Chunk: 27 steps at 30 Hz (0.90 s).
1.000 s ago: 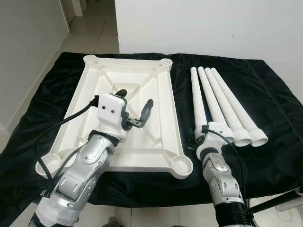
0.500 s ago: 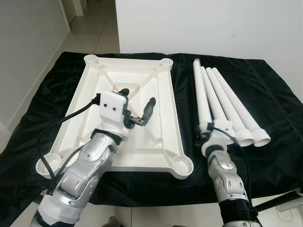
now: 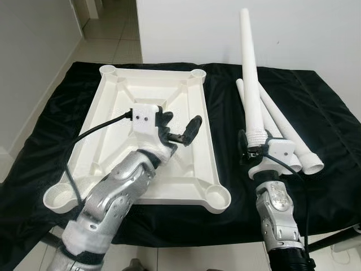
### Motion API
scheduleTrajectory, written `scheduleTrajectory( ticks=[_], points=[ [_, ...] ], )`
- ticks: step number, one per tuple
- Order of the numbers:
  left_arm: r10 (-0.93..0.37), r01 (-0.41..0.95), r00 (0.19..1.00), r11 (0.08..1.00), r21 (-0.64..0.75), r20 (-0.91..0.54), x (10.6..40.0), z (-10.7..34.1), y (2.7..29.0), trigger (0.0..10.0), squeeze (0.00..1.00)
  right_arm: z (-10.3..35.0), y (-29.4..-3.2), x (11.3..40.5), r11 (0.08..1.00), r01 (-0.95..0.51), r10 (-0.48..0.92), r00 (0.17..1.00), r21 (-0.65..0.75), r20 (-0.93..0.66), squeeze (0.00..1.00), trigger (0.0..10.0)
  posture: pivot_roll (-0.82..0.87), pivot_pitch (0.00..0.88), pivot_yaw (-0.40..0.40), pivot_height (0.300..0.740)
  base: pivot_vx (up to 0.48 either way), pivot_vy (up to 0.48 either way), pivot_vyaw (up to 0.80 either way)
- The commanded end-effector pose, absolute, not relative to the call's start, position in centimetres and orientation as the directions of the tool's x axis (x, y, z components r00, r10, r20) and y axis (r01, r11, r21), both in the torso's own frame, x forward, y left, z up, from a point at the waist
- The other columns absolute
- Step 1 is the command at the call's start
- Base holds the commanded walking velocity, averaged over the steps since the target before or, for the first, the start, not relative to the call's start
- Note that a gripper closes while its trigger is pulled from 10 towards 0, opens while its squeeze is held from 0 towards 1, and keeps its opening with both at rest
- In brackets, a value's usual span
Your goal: Building children table
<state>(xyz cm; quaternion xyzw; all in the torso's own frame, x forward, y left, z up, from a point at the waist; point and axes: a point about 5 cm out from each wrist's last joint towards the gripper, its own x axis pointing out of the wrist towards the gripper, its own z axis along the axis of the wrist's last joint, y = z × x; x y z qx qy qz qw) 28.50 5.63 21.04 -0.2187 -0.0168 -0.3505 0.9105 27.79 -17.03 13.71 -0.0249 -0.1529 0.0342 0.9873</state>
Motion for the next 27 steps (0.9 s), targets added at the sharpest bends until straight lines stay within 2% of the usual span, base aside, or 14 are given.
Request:
scheduleTrajectory(
  ticks=[1, 3, 4, 11, 15, 22, 27],
  points=[
    [-0.789, 0.782, 0.579, 0.467, -0.413, 0.204, 28.5, 21.1, 4.6, 10.0, 1.0, 13.9, -15.5, 27.6, 0.974, -0.182, 0.217, 0.919, -0.135, 0.329, 0.0, 10.0, -0.09, 0.0, 0.031, 0.74, 0.0, 0.0, 0.0],
    [-0.792, 0.77, 0.599, 0.529, -0.356, 0.12, 29.6, 21.0, 3.8, 10.0, 1.0, 14.1, -14.9, 27.5, 0.955, -0.241, 0.288, 0.897, -0.175, 0.336, 0.0, 10.0, -0.1, 0.0, 0.036, 0.74, 0.0, 0.0, 0.0],
    [-0.799, 0.766, 0.593, 0.521, -0.375, 0.1, 30.1, 21.3, 3.3, 10.0, 0.0, 14.3, -14.5, 27.5, 0.938, -0.281, 0.337, 0.88, -0.203, 0.335, 0.0, 10.0, -0.11, 0.0, 0.047, 0.74, 0.0, 0.0, 0.0],
    [-0.837, 0.774, 0.538, 0.443, -0.452, 0.1, 31.0, 22.4, 2.6, 10.0, 0.0, 14.6, -13.8, 27.6, 0.902, -0.338, 0.416, 0.844, -0.267, 0.337, 0.0, 10.0, -0.12, 0.0, 0.063, 0.74, 0.0, 0.0, 0.0],
    [-0.852, 0.749, 0.511, 0.378, -0.545, 0.112, 32.1, 23.5, 3.5, 10.0, 0.0, 14.3, -12.9, 27.0, 0.87, -0.37, 0.472, 0.815, -0.326, 0.337, 0.0, 10.0, -0.13, 0.0, 0.079, 0.74, 0.0, 0.0, 0.0],
    [-0.841, 0.703, 0.531, 0.371, -0.607, 0.102, 33.5, 24.2, 4.4, 10.0, 0.0, 13.9, -12.4, 26.6, 0.842, -0.391, 0.513, 0.795, -0.373, 0.323, 0.0, 10.0, -0.13, 0.0, 0.088, 0.74, 0.0, 0.0, 0.0],
    [-0.805, 0.633, 0.588, 0.396, -0.665, 0.08, 35.1, 24.8, 5.5, 10.0, 0.0, 13.1, -12.4, 25.9, 0.82, -0.392, 0.533, 0.789, -0.416, 0.307, 0.0, 10.0, -0.13, 0.0, 0.092, 0.74, 0.0, 0.0, 0.0]
  ],
)
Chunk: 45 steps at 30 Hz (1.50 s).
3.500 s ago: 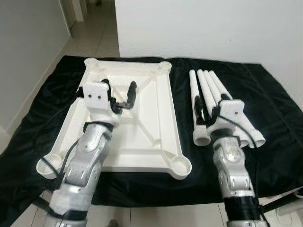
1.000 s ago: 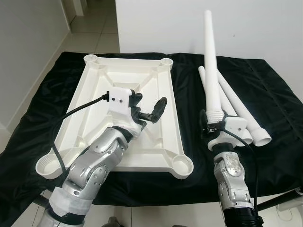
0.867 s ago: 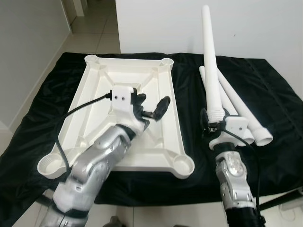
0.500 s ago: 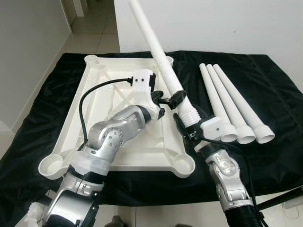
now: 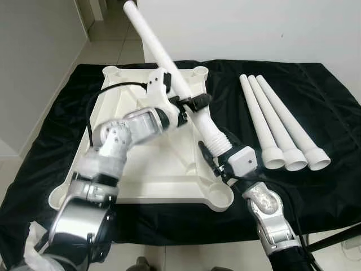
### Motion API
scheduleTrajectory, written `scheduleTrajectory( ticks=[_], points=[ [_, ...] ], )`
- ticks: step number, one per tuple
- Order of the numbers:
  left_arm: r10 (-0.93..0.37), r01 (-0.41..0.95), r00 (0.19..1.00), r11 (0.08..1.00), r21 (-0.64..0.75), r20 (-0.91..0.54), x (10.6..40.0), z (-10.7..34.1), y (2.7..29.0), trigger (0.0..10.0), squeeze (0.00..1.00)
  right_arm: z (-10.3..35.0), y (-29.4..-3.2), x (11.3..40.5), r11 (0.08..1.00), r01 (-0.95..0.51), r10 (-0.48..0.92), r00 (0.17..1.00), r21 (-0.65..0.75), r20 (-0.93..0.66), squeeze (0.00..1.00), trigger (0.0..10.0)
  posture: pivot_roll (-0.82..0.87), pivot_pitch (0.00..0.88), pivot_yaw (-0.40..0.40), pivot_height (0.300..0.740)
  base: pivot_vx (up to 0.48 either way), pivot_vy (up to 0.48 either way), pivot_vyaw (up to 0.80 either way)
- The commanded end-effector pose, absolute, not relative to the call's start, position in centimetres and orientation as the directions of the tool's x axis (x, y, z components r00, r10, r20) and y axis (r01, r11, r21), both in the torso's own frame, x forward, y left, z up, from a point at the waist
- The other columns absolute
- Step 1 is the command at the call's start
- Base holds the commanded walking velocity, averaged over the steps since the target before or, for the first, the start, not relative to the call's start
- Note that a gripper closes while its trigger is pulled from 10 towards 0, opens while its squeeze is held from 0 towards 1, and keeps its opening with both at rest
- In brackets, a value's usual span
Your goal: Building children table
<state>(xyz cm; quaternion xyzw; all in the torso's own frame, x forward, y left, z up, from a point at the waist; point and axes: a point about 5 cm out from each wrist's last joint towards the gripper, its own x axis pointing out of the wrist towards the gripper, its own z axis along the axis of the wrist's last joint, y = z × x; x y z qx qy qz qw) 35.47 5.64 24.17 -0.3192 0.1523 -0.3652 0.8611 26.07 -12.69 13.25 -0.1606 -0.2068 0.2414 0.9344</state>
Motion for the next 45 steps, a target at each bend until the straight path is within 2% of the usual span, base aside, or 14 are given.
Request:
scheduleTrajectory(
  ticks=[1, 8, 10, 12, 13, 21, 23, 24, 28, 29, 39, 43, 44, 45],
  points=[
    [-0.797, 0.618, 0.599, 0.4, -0.677, 0.076, 35.4, 24.9, 5.8, 10.0, 0.0, 12.9, -12.4, 25.7, 0.817, -0.391, 0.536, 0.788, -0.424, 0.304, 0.0, 10.0, -0.13, 0.0, 0.093, 0.74, 0.0, 0.0, 0.0],
    [-0.763, 0.576, 0.639, 0.392, -0.718, 0.096, 36.3, 25.4, 6.8, 10.0, 0.0, 12.5, -12.2, 25.4, 0.803, -0.378, 0.544, 0.78, -0.461, 0.308, 0.0, 10.0, -0.13, 0.0, 0.096, 0.74, 0.0, 0.0, 0.0],
    [-0.745, 0.548, 0.66, 0.389, -0.74, 0.097, 36.7, 25.5, 7.3, 1.0, 0.0, 12.5, -12.1, 25.3, 0.799, -0.37, 0.546, 0.776, -0.475, 0.315, 0.0, 10.0, -0.13, 0.0, 0.096, 0.74, 0.0, 0.0, 0.0],
    [-0.745, 0.548, 0.66, 0.389, -0.74, 0.097, 36.7, 25.5, 7.3, 1.0, 0.0, 12.5, -12.1, 25.3, 0.799, -0.37, 0.546, 0.776, -0.475, 0.315, 0.0, 10.0, -0.13, 0.0, 0.096, 0.74, 0.0, 0.0, 0.0],
    [-0.74, 0.54, 0.664, 0.378, -0.752, 0.104, 36.9, 25.6, 7.5, 0.0, 0.0, 12.5, -12.0, 25.3, 0.796, -0.368, 0.549, 0.774, -0.481, 0.315, 0.0, 10.0, -0.13, 0.0, 0.096, 0.74, 0.0, 0.0, 0.0],
    [-0.721, 0.528, 0.681, 0.365, -0.767, 0.126, 37.3, 26.2, 8.2, 0.0, 0.0, 12.5, -12.3, 25.5, 0.807, -0.356, 0.532, 0.784, -0.471, 0.32, 0.0, 10.0, -0.12, 0.0, 0.09, 0.74, 0.0, 0.0, 0.0],
    [-0.713, 0.522, 0.689, 0.367, -0.77, 0.127, 37.5, 26.3, 8.3, 0.0, 0.0, 12.4, -12.7, 25.9, 0.836, -0.33, 0.487, 0.815, -0.438, 0.314, 0.0, 10.0, -0.12, 0.0, 0.09, 0.74, 0.0, 0.0, 0.0],
    [-0.701, 0.514, 0.701, 0.371, -0.773, 0.13, 37.6, 26.4, 8.4, 0.0, 0.0, 12.4, -13.2, 26.2, 0.864, -0.325, 0.452, 0.836, -0.385, 0.31, 1.0, 10.0, -0.12, 0.0, 0.087, 0.74, 0.0, 0.0, 0.0],
    [-0.679, 0.499, 0.722, 0.38, -0.778, 0.131, 37.9, 26.5, 9.0, 0.0, 0.0, 12.5, -13.9, 26.4, 0.906, -0.306, 0.394, 0.863, -0.293, 0.316, 1.0, 10.0, -0.12, 0.0, 0.084, 0.74, 0.0, 0.0, 0.0],
    [-0.675, 0.497, 0.726, 0.387, -0.777, 0.129, 38.0, 26.5, 9.1, 10.0, 0.0, 12.5, -14.0, 26.4, 0.918, -0.298, 0.374, 0.871, -0.262, 0.32, 1.0, 10.0, -0.13, 0.0, 0.078, 0.74, 0.0, 0.0, 0.0],
    [-0.642, 0.573, 0.744, 0.47, -0.672, 0.185, 37.9, 28.0, 9.7, 10.0, 0.0, 12.7, -14.0, 26.5, 0.927, -0.323, 0.369, 0.88, -0.193, 0.298, 1.0, 10.0, -0.12, 0.0, 0.061, 0.74, 0.0, 0.0, 0.0],
    [-0.631, 0.622, 0.745, 0.542, -0.565, 0.216, 37.6, 28.9, 9.7, 10.0, 0.0, 12.8, -13.6, 26.6, 0.888, -0.41, 0.452, 0.864, -0.208, 0.223, 1.0, 10.0, -0.12, 0.0, 0.042, 0.74, 0.0, 0.0, 0.0],
    [-0.625, 0.627, 0.749, 0.561, -0.54, 0.22, 37.5, 29.1, 9.8, 10.0, 0.0, 12.9, -13.7, 26.8, 0.89, -0.408, 0.447, 0.869, -0.206, 0.213, 0.0, 10.0, -0.11, 0.0, 0.032, 0.74, 0.0, 0.0, 0.0],
    [-0.625, 0.627, 0.749, 0.561, -0.54, 0.22, 37.5, 29.1, 9.8, 10.0, 0.0, 12.9, -13.7, 26.8, 0.89, -0.408, 0.447, 0.869, -0.206, 0.213, 0.0, 10.0, -0.11, 0.0, 0.032, 0.74, 0.0, 0.0, 0.0]
  ],
)
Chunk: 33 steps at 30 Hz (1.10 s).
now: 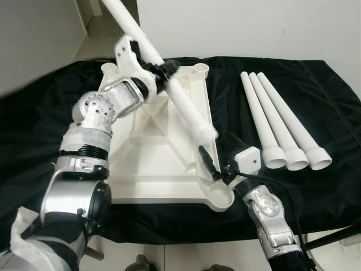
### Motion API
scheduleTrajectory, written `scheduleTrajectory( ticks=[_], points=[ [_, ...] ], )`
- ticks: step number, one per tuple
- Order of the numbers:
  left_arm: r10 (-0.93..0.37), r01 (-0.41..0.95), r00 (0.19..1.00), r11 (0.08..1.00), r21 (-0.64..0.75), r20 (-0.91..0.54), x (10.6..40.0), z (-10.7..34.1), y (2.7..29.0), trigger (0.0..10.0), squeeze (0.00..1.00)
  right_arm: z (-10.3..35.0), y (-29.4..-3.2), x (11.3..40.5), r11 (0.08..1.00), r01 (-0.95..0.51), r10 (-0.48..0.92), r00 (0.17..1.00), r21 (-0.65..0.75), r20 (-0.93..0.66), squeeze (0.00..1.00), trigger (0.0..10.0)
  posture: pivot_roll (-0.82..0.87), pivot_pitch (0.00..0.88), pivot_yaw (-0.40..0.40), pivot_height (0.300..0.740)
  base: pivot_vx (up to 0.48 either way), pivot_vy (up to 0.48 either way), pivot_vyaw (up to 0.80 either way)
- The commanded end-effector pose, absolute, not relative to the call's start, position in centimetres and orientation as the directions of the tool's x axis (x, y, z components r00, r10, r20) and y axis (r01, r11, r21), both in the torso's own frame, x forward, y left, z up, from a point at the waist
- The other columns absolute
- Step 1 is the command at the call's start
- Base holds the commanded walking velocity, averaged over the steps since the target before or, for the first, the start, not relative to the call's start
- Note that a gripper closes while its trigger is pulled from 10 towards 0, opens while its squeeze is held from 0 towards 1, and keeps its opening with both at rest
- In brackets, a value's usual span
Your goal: Building children table
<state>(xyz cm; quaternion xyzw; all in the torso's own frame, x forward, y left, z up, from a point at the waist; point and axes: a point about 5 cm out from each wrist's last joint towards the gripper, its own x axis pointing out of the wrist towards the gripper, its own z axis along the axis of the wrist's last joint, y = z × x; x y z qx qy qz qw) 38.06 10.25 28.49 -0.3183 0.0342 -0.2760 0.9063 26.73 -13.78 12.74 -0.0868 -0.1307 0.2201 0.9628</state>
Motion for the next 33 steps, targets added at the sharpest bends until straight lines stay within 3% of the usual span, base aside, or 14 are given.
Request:
scheduleTrajectory(
  ticks=[1, 8, 16, 33],
  points=[
    [-0.614, 0.626, 0.757, 0.587, -0.513, 0.222, 37.4, 29.2, 10.0, 10.0, 0.0, 13.1, -13.9, 27.1, 0.895, -0.393, 0.434, 0.877, -0.212, 0.207, 0.0, 10.0, -0.11, 0.0, 0.026, 0.74, 0.0, 0.0, 0.0],
    [-0.568, 0.617, 0.784, 0.669, -0.415, 0.25, 37.2, 29.8, 10.1, 10.0, 0.0, 13.8, -13.9, 27.9, 0.898, -0.37, 0.417, 0.889, -0.238, 0.188, 0.0, 10.0, -0.1, 0.0, 0.013, 0.74, 0.0, 0.0, 0.0],
    [-0.57, 0.635, 0.771, 0.72, -0.28, 0.285, 36.2, 30.0, 8.0, 10.0, 0.0, 15.5, -12.7, 28.9, 0.869, -0.422, 0.467, 0.871, -0.257, 0.151, 0.0, 10.0, -0.09, 0.0, 0.001, 0.74, 0.0, 0.0, 0.0],
    [-0.625, 0.688, 0.708, 0.716, -0.12, 0.329, 33.5, 29.7, 3.2, 10.0, 0.0, 17.6, -11.0, 31.7, 0.825, -0.426, 0.494, 0.863, -0.372, 0.107, 0.0, 10.0, -0.09, 0.0, -0.013, 0.74, 0.0, 0.0, 0.0]
  ],
)
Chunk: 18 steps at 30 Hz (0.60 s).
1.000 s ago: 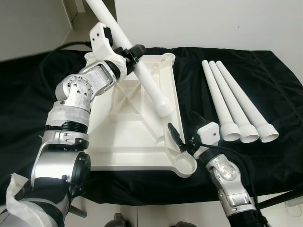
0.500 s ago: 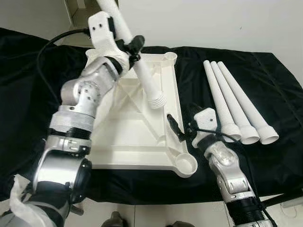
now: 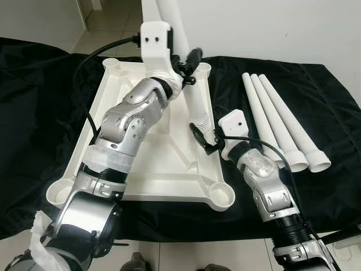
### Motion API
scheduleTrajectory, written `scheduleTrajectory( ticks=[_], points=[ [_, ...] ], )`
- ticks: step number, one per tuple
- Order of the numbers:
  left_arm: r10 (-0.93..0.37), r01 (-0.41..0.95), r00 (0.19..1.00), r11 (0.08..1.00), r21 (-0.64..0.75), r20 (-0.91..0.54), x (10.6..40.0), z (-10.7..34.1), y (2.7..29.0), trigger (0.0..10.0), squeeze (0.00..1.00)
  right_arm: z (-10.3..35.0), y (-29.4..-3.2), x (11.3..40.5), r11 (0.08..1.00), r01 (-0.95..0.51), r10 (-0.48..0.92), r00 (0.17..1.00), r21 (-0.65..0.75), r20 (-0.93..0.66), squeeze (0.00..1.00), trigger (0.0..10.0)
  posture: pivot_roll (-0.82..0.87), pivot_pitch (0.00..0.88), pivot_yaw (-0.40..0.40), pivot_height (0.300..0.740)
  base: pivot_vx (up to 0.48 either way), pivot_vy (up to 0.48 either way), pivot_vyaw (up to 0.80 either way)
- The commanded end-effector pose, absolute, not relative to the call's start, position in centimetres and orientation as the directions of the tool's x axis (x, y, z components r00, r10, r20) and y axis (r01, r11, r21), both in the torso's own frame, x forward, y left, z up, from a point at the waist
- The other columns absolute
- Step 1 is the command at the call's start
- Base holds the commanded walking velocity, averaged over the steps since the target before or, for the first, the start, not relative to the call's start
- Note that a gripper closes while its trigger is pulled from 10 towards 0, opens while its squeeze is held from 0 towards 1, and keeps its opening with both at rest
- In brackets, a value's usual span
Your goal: Building children table
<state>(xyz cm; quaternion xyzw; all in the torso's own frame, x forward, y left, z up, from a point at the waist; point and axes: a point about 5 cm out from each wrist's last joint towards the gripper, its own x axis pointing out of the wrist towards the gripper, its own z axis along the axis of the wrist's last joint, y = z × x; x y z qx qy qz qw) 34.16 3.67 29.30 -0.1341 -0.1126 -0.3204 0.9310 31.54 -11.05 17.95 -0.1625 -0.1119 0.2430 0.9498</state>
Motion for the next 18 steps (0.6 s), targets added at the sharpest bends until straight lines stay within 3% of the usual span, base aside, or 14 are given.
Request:
scheduleTrajectory(
  ticks=[1, 18],
  points=[
    [-0.627, 0.689, 0.706, 0.715, -0.116, 0.331, 33.5, 29.7, 3.1, 10.0, 0.0, 17.6, -11.0, 31.8, 0.824, -0.424, 0.492, 0.865, -0.376, 0.103, 0.0, 10.0, -0.09, 0.0, -0.013, 0.74, 0.0, 0.0, 0.0],
    [-0.659, 0.713, 0.671, 0.699, -0.051, 0.34, 31.9, 29.4, 1.0, 10.0, 0.0, 18.6, -9.6, 34.0, 0.79, -0.384, 0.49, 0.864, -0.478, 0.116, 0.0, 10.0, -0.07, 0.0, -0.023, 0.74, 0.0, 0.0, 0.0]
  ],
)
